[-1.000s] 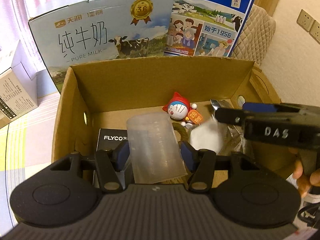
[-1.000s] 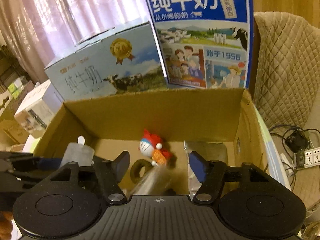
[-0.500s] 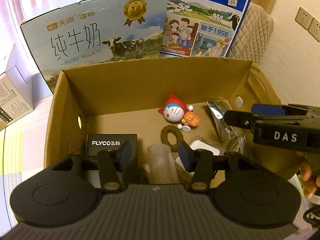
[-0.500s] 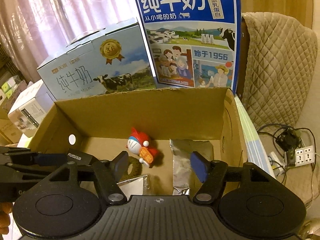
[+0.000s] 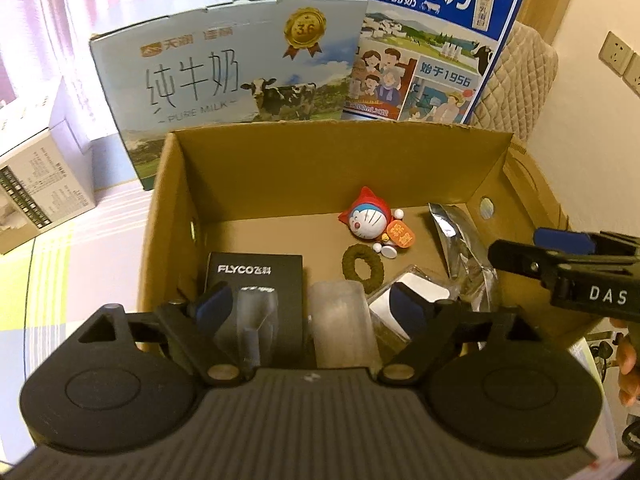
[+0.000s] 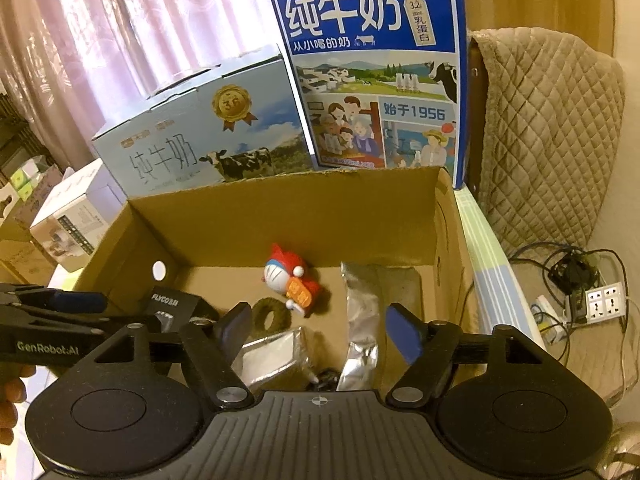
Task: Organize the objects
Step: 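Withdraw both open tools from the cardboard box toward the table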
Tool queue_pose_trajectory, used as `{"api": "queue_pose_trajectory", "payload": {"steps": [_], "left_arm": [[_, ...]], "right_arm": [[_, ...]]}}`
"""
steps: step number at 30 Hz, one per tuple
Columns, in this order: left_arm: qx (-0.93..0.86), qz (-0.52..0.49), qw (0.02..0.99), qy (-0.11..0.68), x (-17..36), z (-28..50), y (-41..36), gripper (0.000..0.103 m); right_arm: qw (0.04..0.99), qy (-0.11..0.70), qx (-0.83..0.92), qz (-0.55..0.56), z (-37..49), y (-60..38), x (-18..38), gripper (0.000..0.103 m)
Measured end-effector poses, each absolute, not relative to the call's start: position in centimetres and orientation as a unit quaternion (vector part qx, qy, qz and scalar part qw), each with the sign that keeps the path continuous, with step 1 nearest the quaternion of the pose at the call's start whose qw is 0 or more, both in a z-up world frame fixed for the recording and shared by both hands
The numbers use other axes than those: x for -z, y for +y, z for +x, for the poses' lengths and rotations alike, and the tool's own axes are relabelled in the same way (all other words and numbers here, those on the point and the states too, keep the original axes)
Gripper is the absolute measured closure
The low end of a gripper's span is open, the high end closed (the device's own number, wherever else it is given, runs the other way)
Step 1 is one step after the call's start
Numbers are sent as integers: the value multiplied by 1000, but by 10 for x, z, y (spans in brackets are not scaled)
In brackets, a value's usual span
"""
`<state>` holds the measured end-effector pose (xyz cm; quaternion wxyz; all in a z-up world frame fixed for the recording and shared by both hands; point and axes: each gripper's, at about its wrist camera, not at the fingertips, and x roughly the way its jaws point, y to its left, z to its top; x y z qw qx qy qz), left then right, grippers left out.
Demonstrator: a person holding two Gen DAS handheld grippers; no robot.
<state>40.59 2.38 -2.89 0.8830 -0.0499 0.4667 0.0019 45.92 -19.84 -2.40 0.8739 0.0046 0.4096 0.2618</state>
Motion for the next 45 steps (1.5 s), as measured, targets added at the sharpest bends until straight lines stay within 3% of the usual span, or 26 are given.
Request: {"api": "queue_pose_trajectory", "payload": {"steps": [22, 45], "left_arm": [[-25, -75, 894, 441, -18, 313, 29, 16], [-32, -93, 886, 453, -17, 218, 22, 15]], "right_arm": [[874, 369, -311, 53, 366, -223, -17, 29], [873, 365, -319, 42, 282, -227, -22, 29]]}}
